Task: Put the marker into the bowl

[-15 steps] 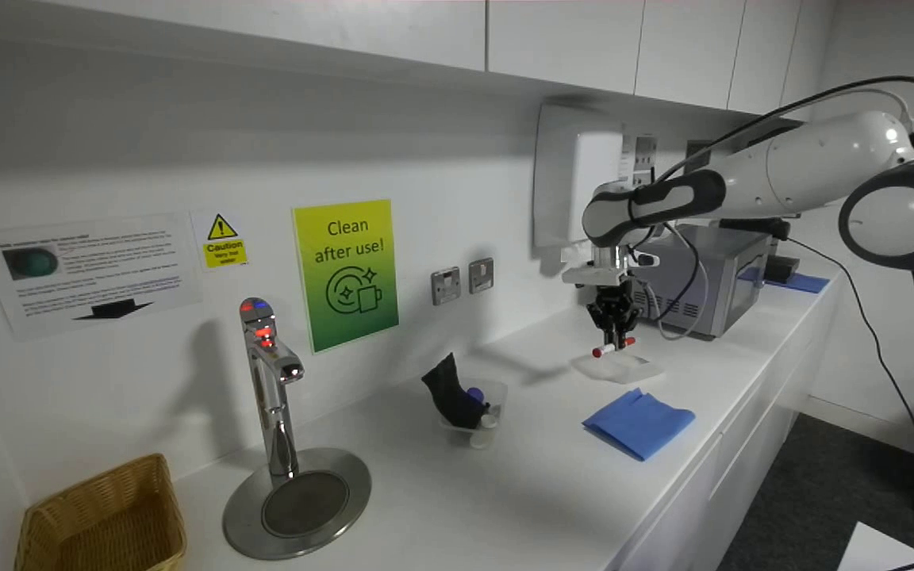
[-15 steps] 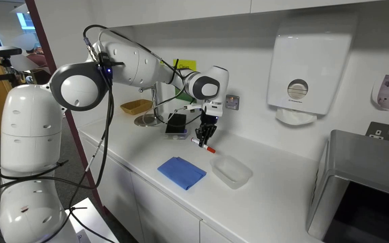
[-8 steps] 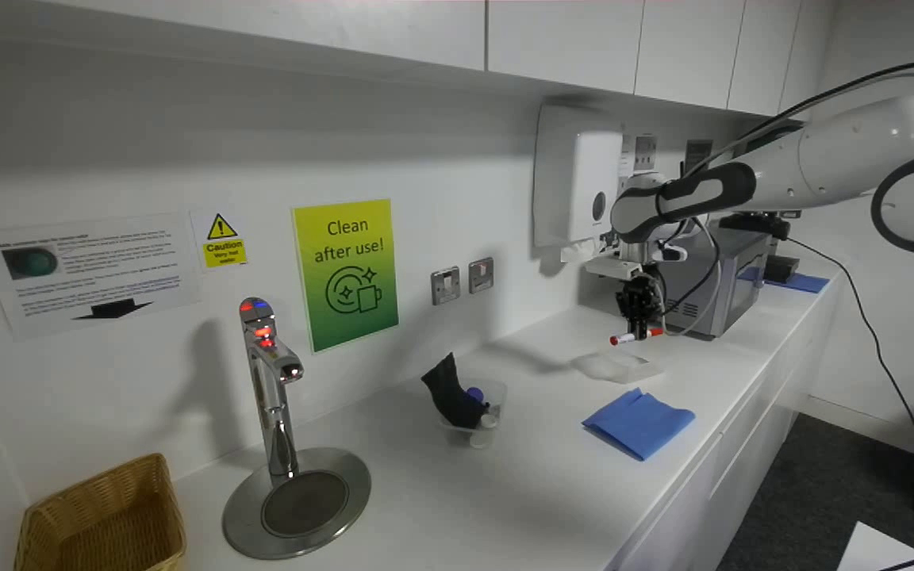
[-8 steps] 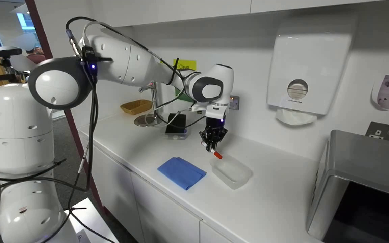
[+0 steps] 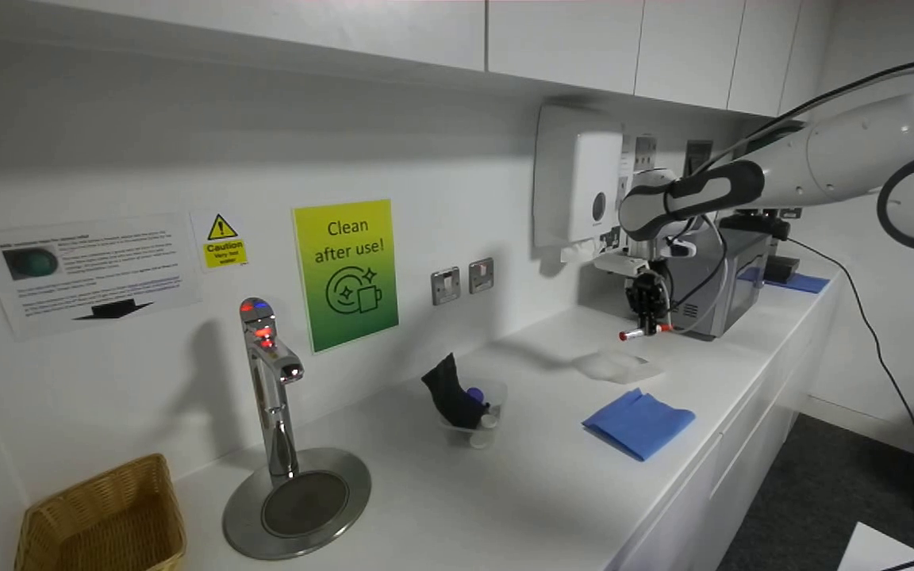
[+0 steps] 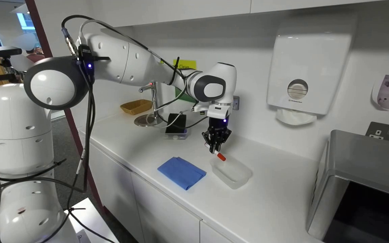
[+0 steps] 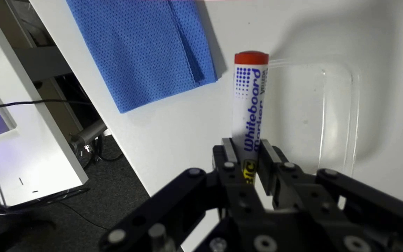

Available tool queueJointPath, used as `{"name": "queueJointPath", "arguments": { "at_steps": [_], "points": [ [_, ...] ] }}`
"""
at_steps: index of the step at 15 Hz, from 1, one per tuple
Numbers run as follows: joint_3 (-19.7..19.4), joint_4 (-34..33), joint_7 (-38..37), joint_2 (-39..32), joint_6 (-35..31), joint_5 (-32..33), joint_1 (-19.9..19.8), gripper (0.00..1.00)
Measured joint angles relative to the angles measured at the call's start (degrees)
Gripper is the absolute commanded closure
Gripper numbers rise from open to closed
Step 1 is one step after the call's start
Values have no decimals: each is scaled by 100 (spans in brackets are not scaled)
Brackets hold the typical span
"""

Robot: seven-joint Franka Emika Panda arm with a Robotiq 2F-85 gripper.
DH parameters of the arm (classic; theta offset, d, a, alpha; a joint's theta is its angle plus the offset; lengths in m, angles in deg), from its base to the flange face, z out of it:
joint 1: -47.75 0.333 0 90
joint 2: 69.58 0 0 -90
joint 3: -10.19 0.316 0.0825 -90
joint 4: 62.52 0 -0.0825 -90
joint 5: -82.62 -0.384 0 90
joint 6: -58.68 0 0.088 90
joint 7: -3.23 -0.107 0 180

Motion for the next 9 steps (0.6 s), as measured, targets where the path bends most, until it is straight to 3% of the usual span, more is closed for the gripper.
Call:
{"name": "queueJointPath", "arguments": {
  "at_steps": [9],
  "points": [
    [-2, -38, 312, -300, -152, 0, -166, 95]
  ]
}}
